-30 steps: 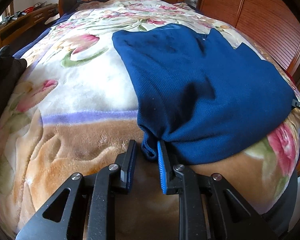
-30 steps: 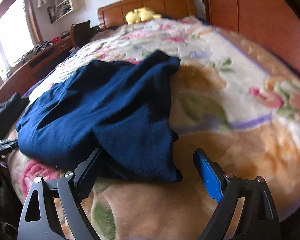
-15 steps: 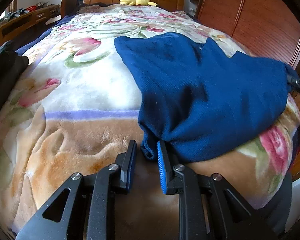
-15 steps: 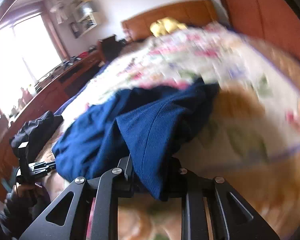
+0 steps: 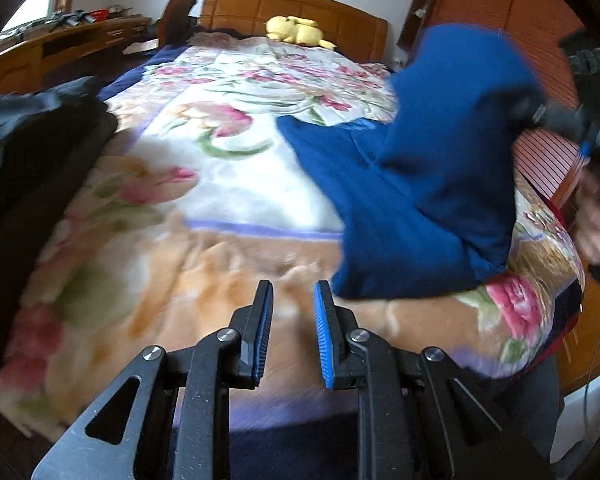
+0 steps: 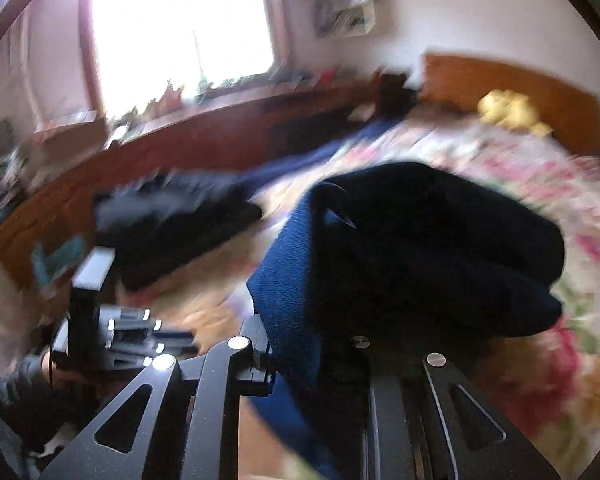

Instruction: Fold large clothes

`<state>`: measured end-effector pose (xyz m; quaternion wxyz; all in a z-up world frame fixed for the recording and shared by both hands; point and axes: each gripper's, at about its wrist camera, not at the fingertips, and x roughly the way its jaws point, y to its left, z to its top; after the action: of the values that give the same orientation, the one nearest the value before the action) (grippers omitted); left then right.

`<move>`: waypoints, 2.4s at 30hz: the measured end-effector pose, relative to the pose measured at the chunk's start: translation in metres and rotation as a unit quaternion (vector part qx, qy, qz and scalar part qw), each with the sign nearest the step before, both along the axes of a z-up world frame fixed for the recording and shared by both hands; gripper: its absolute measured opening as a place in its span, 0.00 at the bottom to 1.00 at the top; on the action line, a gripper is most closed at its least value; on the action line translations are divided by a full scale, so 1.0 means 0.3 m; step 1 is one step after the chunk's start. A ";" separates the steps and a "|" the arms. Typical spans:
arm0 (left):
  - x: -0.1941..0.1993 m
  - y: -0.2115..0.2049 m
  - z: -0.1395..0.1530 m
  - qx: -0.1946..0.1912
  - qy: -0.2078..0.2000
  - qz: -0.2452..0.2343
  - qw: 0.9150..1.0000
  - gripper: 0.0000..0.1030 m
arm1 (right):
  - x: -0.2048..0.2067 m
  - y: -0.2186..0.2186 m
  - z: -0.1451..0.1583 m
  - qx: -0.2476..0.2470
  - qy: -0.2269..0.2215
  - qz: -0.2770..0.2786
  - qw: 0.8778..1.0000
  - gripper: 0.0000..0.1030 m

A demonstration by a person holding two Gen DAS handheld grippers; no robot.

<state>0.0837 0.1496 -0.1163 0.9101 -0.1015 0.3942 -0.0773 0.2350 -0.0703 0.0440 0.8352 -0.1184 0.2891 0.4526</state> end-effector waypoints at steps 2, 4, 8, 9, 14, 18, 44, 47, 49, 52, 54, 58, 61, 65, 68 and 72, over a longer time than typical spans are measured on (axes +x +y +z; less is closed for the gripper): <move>-0.016 0.025 -0.005 0.003 0.003 0.007 1.000 0.21 | 0.005 0.124 -0.094 -0.055 0.024 0.013 0.998 0.23; -0.031 0.041 -0.015 0.006 0.009 0.011 1.000 0.21 | 0.018 0.192 -0.176 -0.089 0.043 0.020 0.995 0.28; -0.050 0.036 -0.021 0.007 0.009 0.009 1.000 0.21 | 0.003 0.195 -0.137 -0.055 0.034 0.028 0.998 0.49; -0.049 0.032 -0.020 0.006 0.008 0.007 1.000 0.21 | 0.007 0.162 -0.122 -0.039 0.033 0.026 0.998 0.52; -0.051 0.012 -0.002 0.005 -0.002 0.000 1.000 0.21 | 0.017 0.012 -0.075 0.003 0.006 -0.022 1.000 0.54; -0.061 0.012 0.007 0.002 -0.008 0.002 1.000 0.21 | 0.045 0.020 -0.181 -0.036 0.026 -0.040 0.998 0.54; -0.022 0.001 -0.025 -0.026 -0.010 -0.028 0.999 0.21 | 0.739 0.301 -0.122 -0.157 0.027 -0.037 0.986 0.63; -0.008 -0.013 -0.037 -0.034 -0.008 -0.035 0.999 0.21 | 0.775 0.305 -0.132 -0.163 0.075 -0.017 0.984 0.63; -0.001 -0.028 -0.042 -0.036 -0.007 -0.041 0.998 0.21 | 0.813 0.286 -0.123 -0.160 0.108 -0.010 0.981 0.63; 0.006 -0.049 -0.044 -0.036 -0.005 -0.050 0.998 0.21 | 0.849 0.300 -0.157 -0.176 0.126 0.008 0.976 0.63; 0.007 -0.057 -0.042 -0.036 -0.004 -0.054 0.998 0.21 | 0.864 0.322 -0.177 -0.196 0.128 0.014 0.972 0.61; 0.009 -0.063 -0.044 -0.038 -0.003 -0.057 0.998 0.21 | 0.842 0.343 -0.159 -0.235 0.082 0.021 0.968 0.11; 0.009 -0.059 -0.049 -0.037 -0.001 -0.057 0.998 0.21 | 0.818 0.376 -0.137 -0.229 0.038 0.025 0.972 0.08; 0.002 -0.044 -0.056 -0.043 0.002 -0.054 0.998 0.21 | 0.755 0.472 -0.076 -0.199 -0.045 0.017 0.979 0.07; -0.001 -0.044 -0.057 -0.045 0.001 -0.052 0.998 0.21 | 0.706 0.583 -0.043 -0.182 -0.093 0.020 0.979 0.07; -0.008 -0.056 -0.045 -0.046 -0.008 -0.051 0.998 0.21 | 0.718 0.722 -0.103 -0.195 -0.087 0.008 0.977 0.08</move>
<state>0.0813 0.1327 -0.1297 0.9025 -0.1221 0.3876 -0.1428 0.4504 0.1463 0.0131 0.8145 -0.3200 0.2974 0.3818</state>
